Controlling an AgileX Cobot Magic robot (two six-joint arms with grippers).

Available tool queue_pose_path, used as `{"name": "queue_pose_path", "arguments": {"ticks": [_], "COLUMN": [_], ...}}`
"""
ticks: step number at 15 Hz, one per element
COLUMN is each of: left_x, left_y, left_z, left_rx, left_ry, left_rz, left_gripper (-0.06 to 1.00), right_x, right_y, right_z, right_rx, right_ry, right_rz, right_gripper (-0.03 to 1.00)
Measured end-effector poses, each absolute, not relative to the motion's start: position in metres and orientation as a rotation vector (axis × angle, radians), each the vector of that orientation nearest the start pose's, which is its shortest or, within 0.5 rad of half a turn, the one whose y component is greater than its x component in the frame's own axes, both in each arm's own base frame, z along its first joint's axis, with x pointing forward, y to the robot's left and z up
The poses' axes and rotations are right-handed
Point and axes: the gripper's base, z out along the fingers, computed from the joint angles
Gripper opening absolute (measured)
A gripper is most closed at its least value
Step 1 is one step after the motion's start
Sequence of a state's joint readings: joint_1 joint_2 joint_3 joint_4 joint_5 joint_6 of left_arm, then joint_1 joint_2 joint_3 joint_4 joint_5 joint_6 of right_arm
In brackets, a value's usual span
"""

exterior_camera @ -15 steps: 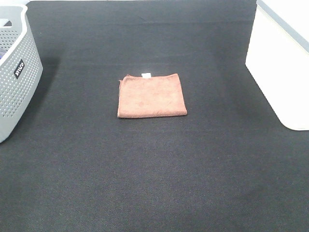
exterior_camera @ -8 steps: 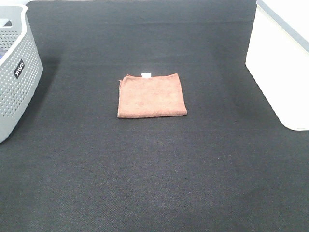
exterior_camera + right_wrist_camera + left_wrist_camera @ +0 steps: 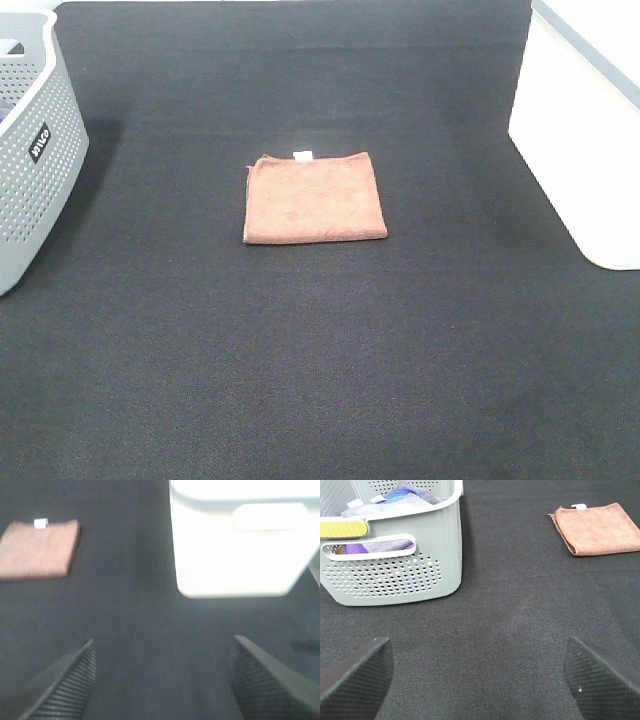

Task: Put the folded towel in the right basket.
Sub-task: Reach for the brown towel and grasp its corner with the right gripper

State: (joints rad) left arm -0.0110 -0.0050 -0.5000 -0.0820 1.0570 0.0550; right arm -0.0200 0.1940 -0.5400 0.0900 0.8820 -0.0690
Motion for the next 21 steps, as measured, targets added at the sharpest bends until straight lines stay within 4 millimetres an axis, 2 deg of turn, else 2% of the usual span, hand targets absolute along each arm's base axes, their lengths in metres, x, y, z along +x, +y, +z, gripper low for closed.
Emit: {"name": "queue_pose_path", "arguments": {"ticks": [3,8,12,15,17,20,21], "left_x": [-0.006,-0.006,-0.006,-0.006,-0.006,-0.006,-0.006], "left_y": [-0.006,-0.006,-0.006,-0.006,-0.006,-0.006,-0.006], "left_z": [0.278,0.278,0.278,0.278,0.278,0.278,0.278], "left_rx": [0.071,0.071,0.071,0.071,0.071,0.071,0.071], "left_ry": [2.032,2.032,2.032,2.032,2.032,2.032,2.032], "left_rz": [-0.07,-0.07,-0.07,-0.07,-0.07,-0.07,-0.07], "left_gripper": [0.88,0.88,0.88,0.88,0.88,0.88,0.88], "right_x": [0.084,0.174,0.257,0.305,0.331,0.363,0.363], "right_y": [0.008,0.011,0.013,0.019,0.033,0.077,0.077], "right_z": [0.317,0.343,0.353,0.357,0.361,0.353,0.353], "right_rx": [-0.007,-0.072,-0.058,-0.046,-0.108,-0.287,-0.287], "right_ry": [2.11,2.269,2.395,2.453,2.453,2.469,2.469], "right_rz": [0.118,0.158,0.235,0.34,0.365,0.36,0.36], "right_gripper": [0.7,0.7,0.7,0.7,0.7,0.7,0.7]}}
